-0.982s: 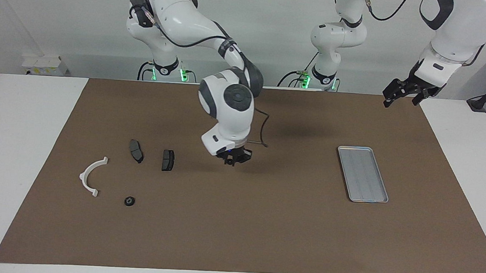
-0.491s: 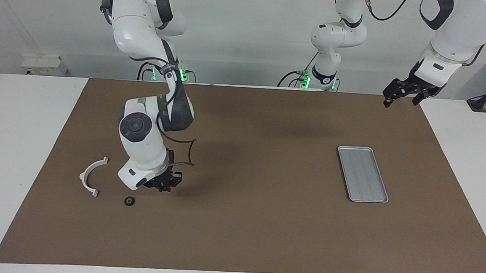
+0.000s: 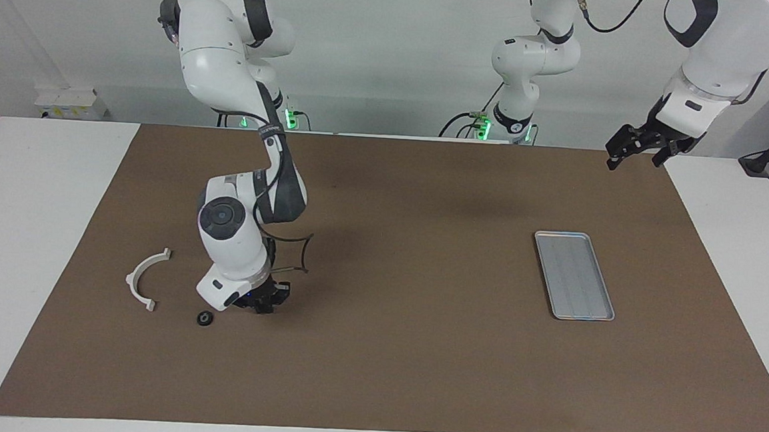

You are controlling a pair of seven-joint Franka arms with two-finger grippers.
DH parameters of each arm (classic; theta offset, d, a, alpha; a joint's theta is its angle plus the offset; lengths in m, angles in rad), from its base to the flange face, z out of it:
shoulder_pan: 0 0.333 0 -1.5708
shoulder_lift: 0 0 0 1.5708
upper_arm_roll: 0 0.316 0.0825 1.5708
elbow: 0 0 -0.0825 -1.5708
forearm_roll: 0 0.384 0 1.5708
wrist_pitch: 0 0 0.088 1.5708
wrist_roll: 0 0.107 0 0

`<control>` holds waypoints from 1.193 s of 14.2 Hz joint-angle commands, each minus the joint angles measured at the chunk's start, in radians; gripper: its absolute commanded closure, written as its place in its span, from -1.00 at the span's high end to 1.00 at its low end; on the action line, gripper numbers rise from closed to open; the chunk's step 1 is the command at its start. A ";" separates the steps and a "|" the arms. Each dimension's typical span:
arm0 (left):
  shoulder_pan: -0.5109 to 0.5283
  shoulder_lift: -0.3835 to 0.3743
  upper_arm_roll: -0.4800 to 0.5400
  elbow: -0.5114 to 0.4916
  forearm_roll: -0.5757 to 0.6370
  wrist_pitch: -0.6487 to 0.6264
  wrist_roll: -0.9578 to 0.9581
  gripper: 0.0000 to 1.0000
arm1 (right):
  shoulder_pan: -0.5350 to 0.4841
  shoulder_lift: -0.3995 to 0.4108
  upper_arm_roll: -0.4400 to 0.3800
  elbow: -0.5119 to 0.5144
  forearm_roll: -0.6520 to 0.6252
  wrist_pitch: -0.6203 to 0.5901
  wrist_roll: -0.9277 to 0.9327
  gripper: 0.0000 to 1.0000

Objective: Place bearing gear from tray to pile

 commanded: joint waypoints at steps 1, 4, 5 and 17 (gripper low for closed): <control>-0.001 -0.014 0.000 -0.017 -0.003 -0.008 0.008 1.00 | -0.017 -0.009 0.013 -0.034 -0.013 0.042 -0.025 -1.00; -0.001 -0.014 0.000 -0.017 -0.003 -0.006 0.008 1.00 | -0.017 -0.010 0.013 -0.034 -0.011 0.042 -0.021 -0.43; -0.001 -0.014 0.000 -0.017 -0.003 -0.006 0.008 1.00 | -0.017 -0.010 0.013 -0.032 -0.011 0.044 -0.023 0.99; -0.001 -0.014 0.000 -0.017 -0.003 -0.008 0.008 1.00 | -0.060 -0.036 0.006 -0.025 -0.013 0.042 -0.025 1.00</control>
